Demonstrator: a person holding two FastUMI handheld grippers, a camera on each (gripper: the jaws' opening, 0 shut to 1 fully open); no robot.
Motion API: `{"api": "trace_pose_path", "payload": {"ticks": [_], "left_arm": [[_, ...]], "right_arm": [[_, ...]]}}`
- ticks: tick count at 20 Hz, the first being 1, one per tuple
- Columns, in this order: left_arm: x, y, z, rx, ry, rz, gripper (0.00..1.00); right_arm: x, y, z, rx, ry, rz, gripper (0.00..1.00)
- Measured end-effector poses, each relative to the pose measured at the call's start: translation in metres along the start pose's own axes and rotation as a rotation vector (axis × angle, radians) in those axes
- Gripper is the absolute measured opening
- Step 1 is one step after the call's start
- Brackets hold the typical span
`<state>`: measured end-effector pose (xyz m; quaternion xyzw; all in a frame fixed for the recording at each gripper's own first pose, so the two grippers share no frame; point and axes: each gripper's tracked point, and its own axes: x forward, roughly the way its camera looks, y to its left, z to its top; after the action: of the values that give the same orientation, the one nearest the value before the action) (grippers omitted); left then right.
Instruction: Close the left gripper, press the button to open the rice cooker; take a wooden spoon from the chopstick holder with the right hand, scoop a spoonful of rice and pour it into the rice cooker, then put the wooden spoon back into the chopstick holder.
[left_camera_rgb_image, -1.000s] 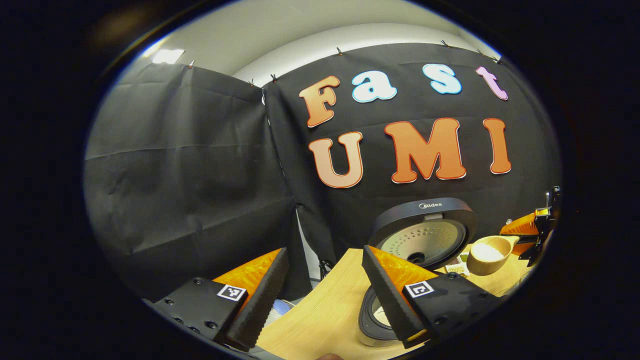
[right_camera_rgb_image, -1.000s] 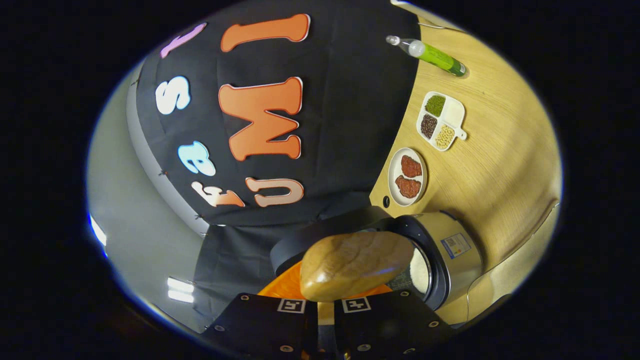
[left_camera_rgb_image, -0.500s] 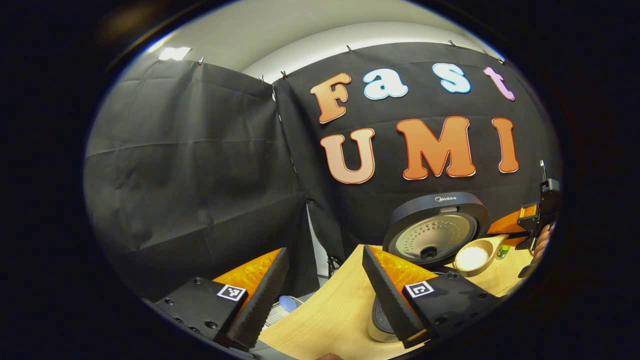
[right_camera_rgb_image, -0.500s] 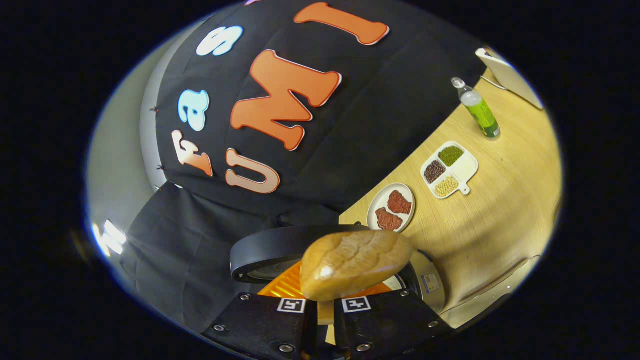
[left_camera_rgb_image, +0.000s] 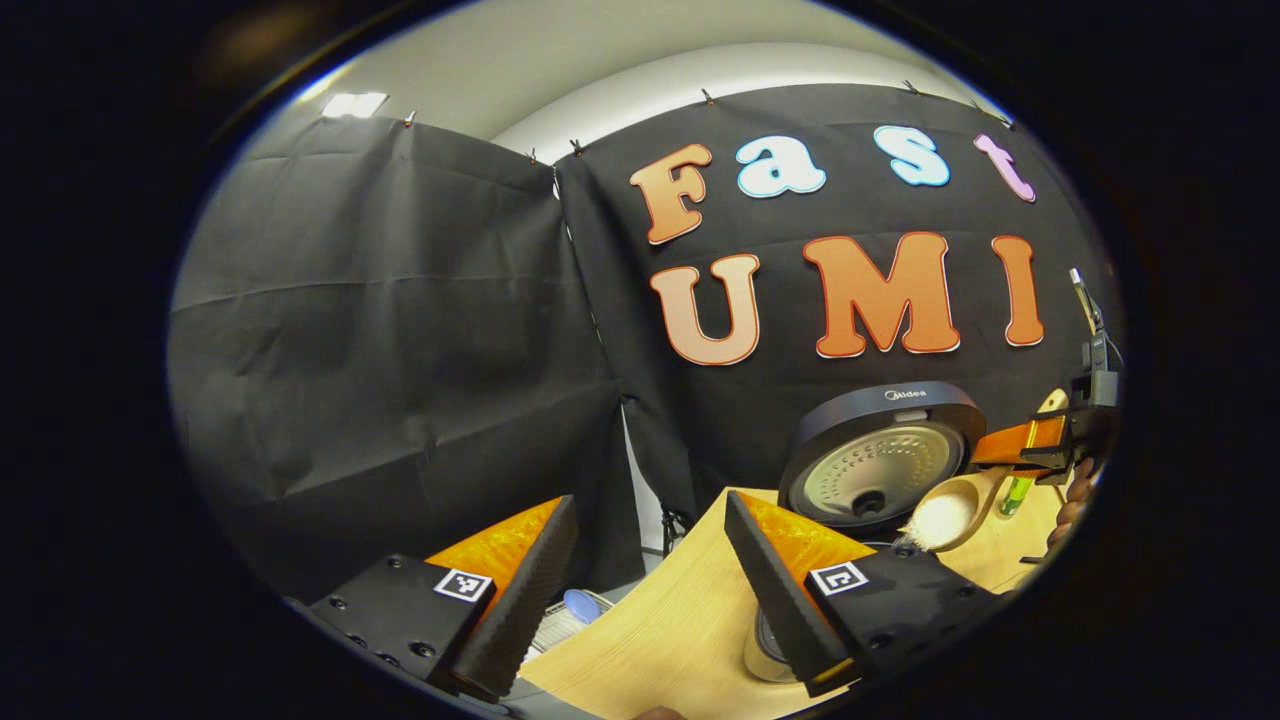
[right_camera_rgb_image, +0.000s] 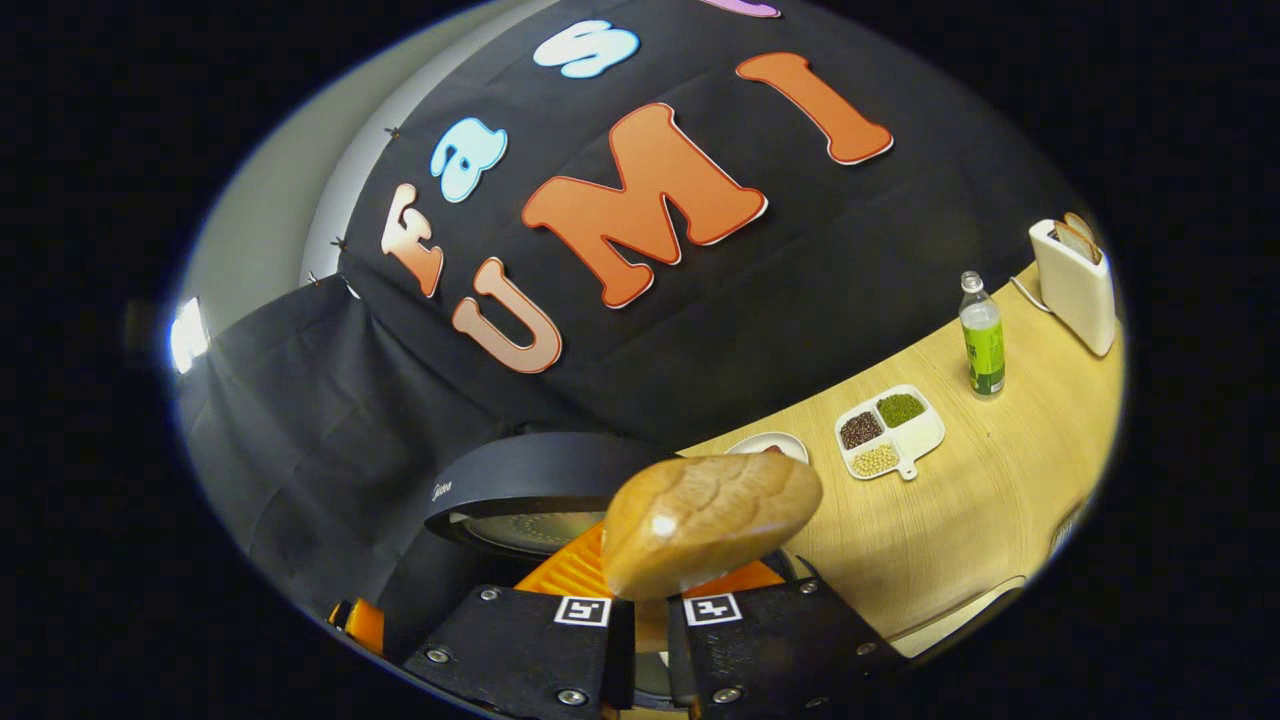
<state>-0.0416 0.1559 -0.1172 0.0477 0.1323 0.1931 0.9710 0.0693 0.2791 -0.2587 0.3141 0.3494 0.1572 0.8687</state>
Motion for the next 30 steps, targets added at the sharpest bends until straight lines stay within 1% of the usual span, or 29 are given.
{"api": "trace_pose_path", "payload": {"ticks": [8,9,10,17,23,27,30], "left_arm": [[0.001,0.011,-0.011,-0.007,0.018,0.015,0.92],[0.001,0.013,-0.011,-0.008,0.021,0.018,0.99],[0.001,0.014,-0.012,-0.011,0.023,0.018,0.92],[0.003,0.018,-0.016,-0.018,0.025,0.016,0.92],[0.004,0.019,-0.019,-0.015,0.027,0.015,0.92],[0.003,0.023,-0.024,-0.019,0.035,0.018,0.92],[0.003,0.026,-0.027,-0.022,0.039,0.019,0.92]], "right_arm": [[0.003,0.010,-0.003,-0.131,-0.045,-0.020,0.13],[0.004,0.010,-0.004,-0.145,-0.047,-0.021,0.13],[0.004,0.011,-0.004,-0.156,-0.049,-0.023,0.13],[0.006,0.016,-0.007,-0.254,-0.064,-0.045,0.13],[0.006,0.017,-0.006,-0.337,-0.103,-0.075,0.13],[0.009,0.021,-0.010,-0.374,-0.113,-0.078,0.12],[0.011,0.024,-0.020,-0.430,-0.105,-0.075,0.12]]}}
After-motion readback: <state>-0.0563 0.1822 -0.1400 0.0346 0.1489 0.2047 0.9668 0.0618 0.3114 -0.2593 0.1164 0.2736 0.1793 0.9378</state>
